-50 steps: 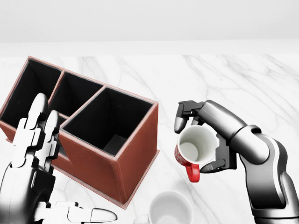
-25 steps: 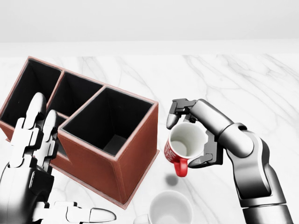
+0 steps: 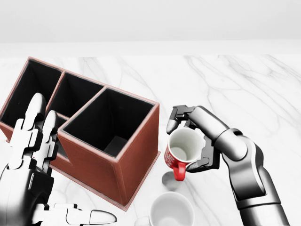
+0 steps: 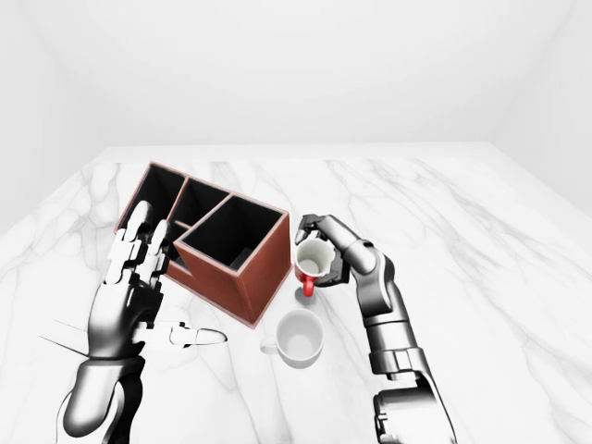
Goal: Pick up the red mug and place it to the right of the caddy.
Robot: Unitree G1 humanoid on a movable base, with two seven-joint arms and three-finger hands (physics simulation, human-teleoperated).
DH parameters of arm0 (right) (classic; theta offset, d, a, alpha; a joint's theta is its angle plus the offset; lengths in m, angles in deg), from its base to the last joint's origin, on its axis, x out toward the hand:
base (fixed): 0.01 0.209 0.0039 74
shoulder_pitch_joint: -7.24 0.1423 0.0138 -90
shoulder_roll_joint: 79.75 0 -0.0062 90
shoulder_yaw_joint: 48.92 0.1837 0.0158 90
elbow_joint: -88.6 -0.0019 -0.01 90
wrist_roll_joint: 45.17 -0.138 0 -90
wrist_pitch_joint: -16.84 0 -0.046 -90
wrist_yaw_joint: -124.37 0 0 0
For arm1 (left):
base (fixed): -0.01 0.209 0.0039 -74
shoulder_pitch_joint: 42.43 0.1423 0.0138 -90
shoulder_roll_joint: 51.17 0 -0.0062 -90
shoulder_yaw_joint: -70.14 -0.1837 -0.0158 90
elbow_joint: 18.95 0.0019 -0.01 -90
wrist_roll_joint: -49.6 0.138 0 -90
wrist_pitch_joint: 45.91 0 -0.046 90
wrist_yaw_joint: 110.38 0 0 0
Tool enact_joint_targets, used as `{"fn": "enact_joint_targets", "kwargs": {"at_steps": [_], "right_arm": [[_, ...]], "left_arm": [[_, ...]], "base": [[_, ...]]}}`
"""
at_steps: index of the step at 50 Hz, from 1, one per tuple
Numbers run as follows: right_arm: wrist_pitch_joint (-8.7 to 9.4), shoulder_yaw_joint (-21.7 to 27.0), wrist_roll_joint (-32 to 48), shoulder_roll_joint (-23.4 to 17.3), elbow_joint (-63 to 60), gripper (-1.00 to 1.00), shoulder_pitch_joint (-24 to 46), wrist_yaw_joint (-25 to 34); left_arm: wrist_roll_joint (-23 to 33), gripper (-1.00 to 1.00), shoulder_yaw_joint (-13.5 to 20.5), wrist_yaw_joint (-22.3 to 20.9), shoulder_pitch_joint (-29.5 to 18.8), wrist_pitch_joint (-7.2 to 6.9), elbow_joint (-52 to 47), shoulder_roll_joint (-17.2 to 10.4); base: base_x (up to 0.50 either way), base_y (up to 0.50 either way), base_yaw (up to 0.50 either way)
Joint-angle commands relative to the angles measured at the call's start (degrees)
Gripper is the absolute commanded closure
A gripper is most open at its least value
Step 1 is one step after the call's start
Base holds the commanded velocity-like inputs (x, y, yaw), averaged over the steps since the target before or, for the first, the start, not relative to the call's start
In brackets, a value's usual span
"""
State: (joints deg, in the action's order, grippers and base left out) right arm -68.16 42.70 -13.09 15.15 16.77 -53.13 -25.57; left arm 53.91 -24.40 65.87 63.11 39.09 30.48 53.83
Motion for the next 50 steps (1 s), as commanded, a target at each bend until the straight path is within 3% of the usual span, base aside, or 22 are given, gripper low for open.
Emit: {"fn": "enact_joint_targets", "kwargs": {"at_steps": [1, 28, 50], "right_arm": [[0.0, -0.36, 0.4, 0.34, 0.32, 1.0, -0.86, -0.19], [0.0, -0.07, 0.94, 0.31, 5.3, 1.0, -0.81, -2.11], [0.0, -0.03, -0.79, 0.22, 16.32, 1.0, 1.65, -7.68]], "left_arm": [[-0.09, -1.0, 0.11, -0.01, -0.03, 0.0, -0.04, 0.01], [0.06, -1.0, -0.14, 0.13, -0.17, 0.0, 0.33, 0.0], [0.08, -1.0, -0.15, 0.18, -0.18, 0.0, 0.14, -0.04]], "base": [[0.0, 0.0, 0.0], [0.0, 0.0, 0.0], [0.0, 0.0, 0.0]]}}
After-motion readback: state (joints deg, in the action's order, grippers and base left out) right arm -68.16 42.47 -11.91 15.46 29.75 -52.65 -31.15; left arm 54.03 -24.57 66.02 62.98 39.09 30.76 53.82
